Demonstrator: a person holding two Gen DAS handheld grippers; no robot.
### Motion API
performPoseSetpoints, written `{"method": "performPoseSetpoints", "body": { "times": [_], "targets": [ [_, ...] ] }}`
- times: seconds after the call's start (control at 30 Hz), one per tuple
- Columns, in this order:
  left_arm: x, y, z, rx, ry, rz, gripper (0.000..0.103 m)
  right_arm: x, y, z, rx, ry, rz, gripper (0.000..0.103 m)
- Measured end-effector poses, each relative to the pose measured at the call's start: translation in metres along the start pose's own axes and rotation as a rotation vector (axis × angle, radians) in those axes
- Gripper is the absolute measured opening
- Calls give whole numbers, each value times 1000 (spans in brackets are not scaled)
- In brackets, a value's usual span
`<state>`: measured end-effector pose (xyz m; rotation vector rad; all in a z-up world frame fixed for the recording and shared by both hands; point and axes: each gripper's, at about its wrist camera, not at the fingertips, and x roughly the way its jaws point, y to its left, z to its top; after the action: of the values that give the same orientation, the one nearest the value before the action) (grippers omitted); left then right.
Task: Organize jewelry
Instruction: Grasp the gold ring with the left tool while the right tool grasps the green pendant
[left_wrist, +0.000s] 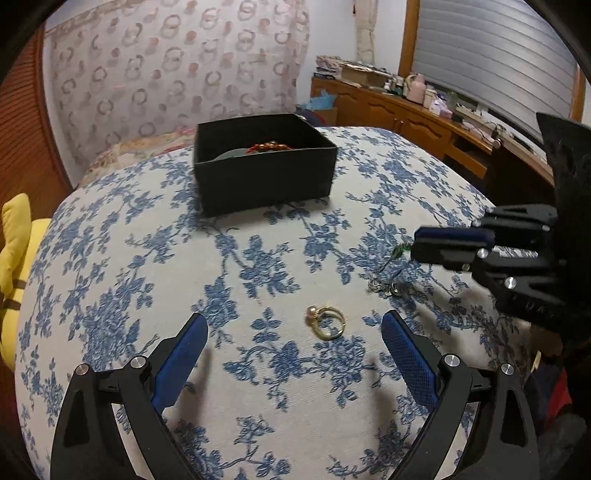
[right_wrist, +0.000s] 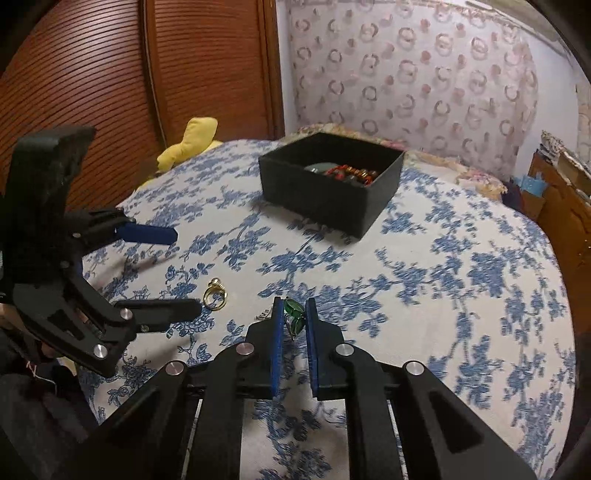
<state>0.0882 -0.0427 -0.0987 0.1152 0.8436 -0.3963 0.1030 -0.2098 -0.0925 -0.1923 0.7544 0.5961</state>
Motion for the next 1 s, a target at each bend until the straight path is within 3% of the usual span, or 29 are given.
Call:
{"method": "performPoseSetpoints", "body": {
  "times": [0.1, 0.23, 0.4, 0.5, 0.67, 1.0],
  "targets": [
    [4, -4, 2, 11, 13, -4, 88, -8, -6, 2, 4, -19, -14, 13],
    [13, -12, 5, 35, 36, -22, 64, -13, -12, 3, 16, -31, -18, 13],
    [20, -20, 5, 61, 37, -5, 49, -15, -14, 5, 19, -37, -20, 13],
    [19, -22, 4, 80, 27, 17, 23, -16, -13, 8, 18, -43, -19, 13],
    [14, -15, 4, 57, 16, 7, 23, -17, -11, 15, 12, -55, -21, 13],
    [-9, 3, 28, 7, -79, 21, 23, -28, -10, 42, -21, -101, -43, 13]
  ]
}}
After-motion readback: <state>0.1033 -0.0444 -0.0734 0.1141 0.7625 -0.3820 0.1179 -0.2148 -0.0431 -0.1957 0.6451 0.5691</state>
